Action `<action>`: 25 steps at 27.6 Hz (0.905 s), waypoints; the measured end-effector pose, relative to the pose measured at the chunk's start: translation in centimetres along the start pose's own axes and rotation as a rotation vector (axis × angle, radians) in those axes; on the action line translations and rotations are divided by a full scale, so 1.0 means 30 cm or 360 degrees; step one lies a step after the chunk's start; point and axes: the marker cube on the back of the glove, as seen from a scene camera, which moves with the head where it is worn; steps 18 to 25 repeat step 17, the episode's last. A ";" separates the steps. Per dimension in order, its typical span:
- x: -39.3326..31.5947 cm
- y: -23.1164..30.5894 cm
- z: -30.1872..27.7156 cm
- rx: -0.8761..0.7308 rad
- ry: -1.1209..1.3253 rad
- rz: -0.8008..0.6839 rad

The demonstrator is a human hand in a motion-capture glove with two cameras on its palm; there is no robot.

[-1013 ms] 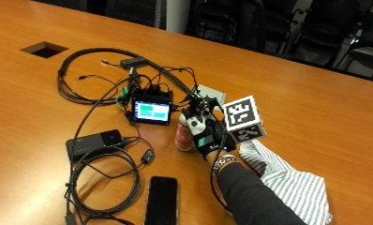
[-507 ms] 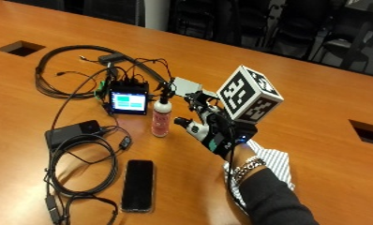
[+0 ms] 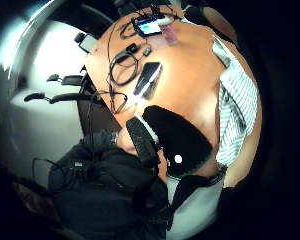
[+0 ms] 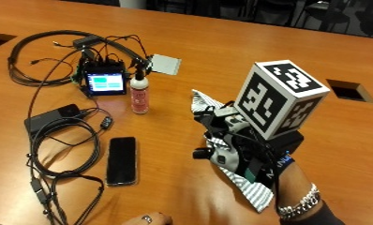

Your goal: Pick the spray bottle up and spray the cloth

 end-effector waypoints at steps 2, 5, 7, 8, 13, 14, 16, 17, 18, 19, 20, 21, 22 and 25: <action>-0.042 0.012 0.036 -0.0060 -0.0022 -0.0023; 0.035 0.105 0.052 -0.0154 0.0013 0.0063; 0.073 0.155 0.063 -0.0190 0.0018 0.0124; 0.081 0.171 0.069 -0.0202 0.0012 0.0145; 0.094 0.198 0.074 -0.0245 0.0003 0.0173; 0.095 0.198 0.074 -0.0251 0.0005 0.0174; 0.097 0.198 0.075 -0.0263 0.0007 0.0178; 0.098 0.198 0.075 -0.0267 0.0007 0.0178; 0.098 0.198 0.075 -0.0267 0.0007 0.0178; 0.098 0.198 0.075 -0.0267 0.0007 0.0178; 0.098 0.198 0.075 -0.0267 0.0007 0.0178; 0.098 0.198 0.075 -0.0267 0.0007 0.0178; 0.098 0.198 0.075 -0.0267 0.0007 0.0178; 0.098 0.198 0.075 -0.0267 0.0007 0.0178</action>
